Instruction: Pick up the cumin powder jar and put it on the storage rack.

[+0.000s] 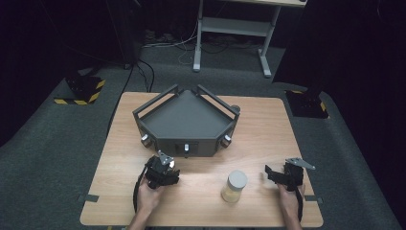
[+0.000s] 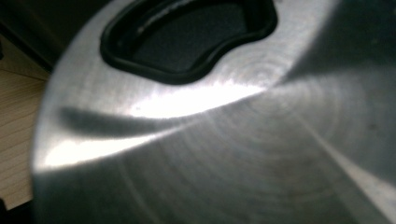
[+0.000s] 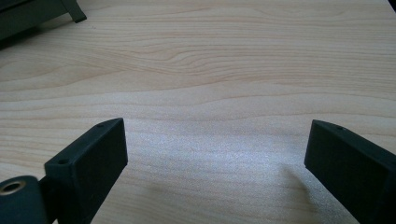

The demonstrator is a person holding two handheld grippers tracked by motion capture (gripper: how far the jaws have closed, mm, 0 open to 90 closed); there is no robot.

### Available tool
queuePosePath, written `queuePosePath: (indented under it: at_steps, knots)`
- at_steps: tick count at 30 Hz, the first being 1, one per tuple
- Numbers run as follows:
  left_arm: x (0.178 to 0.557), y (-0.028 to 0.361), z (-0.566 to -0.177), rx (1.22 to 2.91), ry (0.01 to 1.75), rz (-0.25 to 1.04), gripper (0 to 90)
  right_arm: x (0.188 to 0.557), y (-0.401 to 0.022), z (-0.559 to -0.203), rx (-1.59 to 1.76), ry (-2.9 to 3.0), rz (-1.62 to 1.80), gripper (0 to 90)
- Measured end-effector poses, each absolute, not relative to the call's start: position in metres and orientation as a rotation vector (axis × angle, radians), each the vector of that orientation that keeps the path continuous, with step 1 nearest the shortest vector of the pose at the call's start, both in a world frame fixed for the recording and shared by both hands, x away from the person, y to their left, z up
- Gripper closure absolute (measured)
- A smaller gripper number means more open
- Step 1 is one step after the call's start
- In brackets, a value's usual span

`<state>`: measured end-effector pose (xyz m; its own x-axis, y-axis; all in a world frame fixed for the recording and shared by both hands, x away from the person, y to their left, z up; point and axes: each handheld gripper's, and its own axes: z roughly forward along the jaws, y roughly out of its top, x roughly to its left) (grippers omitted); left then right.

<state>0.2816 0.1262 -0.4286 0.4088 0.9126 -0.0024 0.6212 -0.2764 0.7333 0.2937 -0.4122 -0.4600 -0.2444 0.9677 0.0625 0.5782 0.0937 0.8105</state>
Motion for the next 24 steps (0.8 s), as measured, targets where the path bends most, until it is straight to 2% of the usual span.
queuePosePath:
  at_steps: [24]
  knots:
    - [0.2823,0.1313,-0.4286,2.027,1.253,0.549,31.7,0.2938,-0.4114,-0.4598,1.508,1.881,1.017,5.3]
